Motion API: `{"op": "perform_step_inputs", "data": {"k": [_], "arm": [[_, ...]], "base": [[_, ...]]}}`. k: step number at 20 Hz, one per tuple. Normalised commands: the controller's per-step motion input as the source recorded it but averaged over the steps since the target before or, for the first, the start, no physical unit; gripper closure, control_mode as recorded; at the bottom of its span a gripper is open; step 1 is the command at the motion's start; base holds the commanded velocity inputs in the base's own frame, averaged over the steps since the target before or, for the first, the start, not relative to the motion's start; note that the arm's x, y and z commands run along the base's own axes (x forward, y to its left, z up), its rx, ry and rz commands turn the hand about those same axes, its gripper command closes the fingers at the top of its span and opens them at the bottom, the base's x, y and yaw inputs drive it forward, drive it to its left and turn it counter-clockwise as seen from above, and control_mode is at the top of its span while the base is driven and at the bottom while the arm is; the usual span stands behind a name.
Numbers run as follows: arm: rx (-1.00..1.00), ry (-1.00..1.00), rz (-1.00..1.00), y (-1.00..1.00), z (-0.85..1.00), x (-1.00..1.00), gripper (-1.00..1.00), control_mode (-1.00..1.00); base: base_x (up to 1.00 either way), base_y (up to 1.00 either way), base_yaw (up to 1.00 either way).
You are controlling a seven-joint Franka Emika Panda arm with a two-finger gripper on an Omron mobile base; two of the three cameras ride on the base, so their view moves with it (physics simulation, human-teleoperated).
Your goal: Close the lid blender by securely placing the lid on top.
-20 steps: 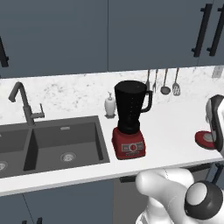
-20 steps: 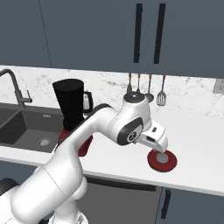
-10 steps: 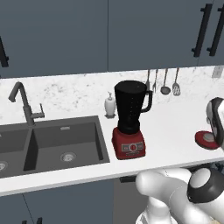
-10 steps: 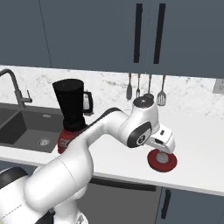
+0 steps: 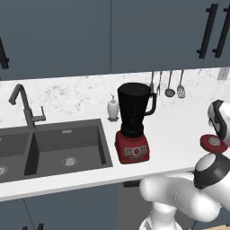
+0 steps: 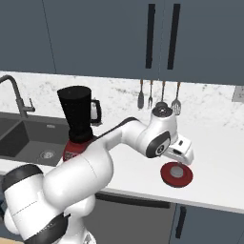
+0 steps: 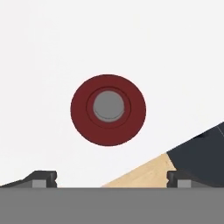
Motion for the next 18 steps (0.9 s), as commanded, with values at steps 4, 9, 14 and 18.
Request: {"op": "perform_step_inputs", "data": {"k": [4, 9, 14, 18], "arm": [[0.06, 0.02, 0.01, -0.23, -0.23, 0.32, -1.0, -1.0], [0.03, 0.0, 0.06, -0.22, -0.28, 0.17, -1.0, -1.0], [0.0, 0.01, 0.04, -0.03, -0.38, 0.13, -1.0, -1.0], [0.0, 0.04, 0.04, 0.0, -0.41, 0.13, -1.0, -1.0]], "base": [[0.0, 0.0, 0.0], [0.0, 0.0, 0.0], [0.0, 0.0, 0.0], [0.0, 0.0, 0.0]]}}
